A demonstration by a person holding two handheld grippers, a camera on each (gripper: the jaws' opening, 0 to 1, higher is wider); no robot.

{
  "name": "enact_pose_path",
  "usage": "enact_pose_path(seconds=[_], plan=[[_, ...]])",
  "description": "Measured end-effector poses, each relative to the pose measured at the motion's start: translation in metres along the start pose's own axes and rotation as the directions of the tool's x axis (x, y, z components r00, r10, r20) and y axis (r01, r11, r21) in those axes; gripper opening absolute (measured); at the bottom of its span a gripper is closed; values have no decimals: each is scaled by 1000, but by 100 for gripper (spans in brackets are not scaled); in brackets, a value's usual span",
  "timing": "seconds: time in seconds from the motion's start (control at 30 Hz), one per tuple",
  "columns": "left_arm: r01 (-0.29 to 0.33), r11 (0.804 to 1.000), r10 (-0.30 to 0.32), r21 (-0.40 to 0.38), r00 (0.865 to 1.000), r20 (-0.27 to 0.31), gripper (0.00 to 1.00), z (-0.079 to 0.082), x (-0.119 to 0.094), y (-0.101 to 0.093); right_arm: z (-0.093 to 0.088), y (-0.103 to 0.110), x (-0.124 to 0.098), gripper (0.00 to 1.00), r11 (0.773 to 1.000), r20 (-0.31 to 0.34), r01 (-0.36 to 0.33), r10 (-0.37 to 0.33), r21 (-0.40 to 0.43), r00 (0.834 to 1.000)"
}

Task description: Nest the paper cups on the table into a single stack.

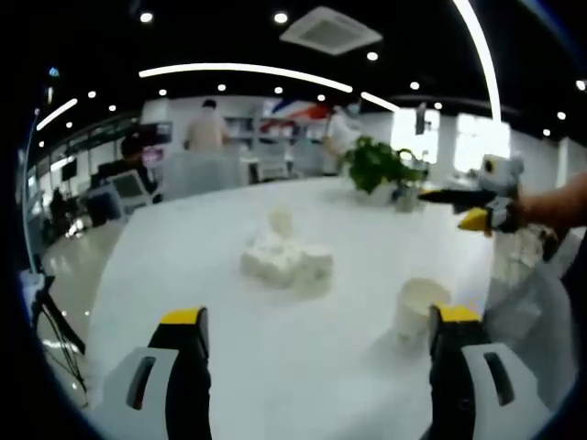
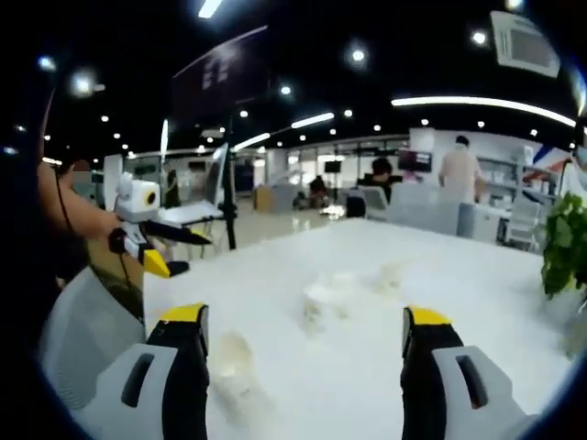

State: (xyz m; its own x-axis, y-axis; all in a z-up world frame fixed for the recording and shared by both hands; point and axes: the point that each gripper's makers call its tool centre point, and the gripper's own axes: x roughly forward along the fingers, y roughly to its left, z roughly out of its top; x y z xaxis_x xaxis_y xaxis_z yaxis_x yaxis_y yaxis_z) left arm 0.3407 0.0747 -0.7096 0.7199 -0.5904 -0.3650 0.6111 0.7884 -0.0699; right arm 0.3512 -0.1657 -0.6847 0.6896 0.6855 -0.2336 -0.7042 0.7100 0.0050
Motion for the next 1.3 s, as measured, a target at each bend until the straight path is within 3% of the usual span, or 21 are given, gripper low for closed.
enact_pose_path(seconds=[0.2,0.7,1.0,1.3], plan=[[-6,1000,6,3,1000,-6,99,0,3,4,-14,-26,-11,100,999,-36,53,-52,10,998],[-42,999,42,-6,999,-12,98,-12,2,7,-30,-40,-23,100,997,-84,75,-73,18,994],[-58,998,58,-18,998,4,98,-11,-3,17,-21,-38,-22,100,997,-61,79,-78,17,995],[-59,998,59,-15,998,9,99,-7,-2,19,-25,-48,-23,100,996,-66,93,-91,17,994]])
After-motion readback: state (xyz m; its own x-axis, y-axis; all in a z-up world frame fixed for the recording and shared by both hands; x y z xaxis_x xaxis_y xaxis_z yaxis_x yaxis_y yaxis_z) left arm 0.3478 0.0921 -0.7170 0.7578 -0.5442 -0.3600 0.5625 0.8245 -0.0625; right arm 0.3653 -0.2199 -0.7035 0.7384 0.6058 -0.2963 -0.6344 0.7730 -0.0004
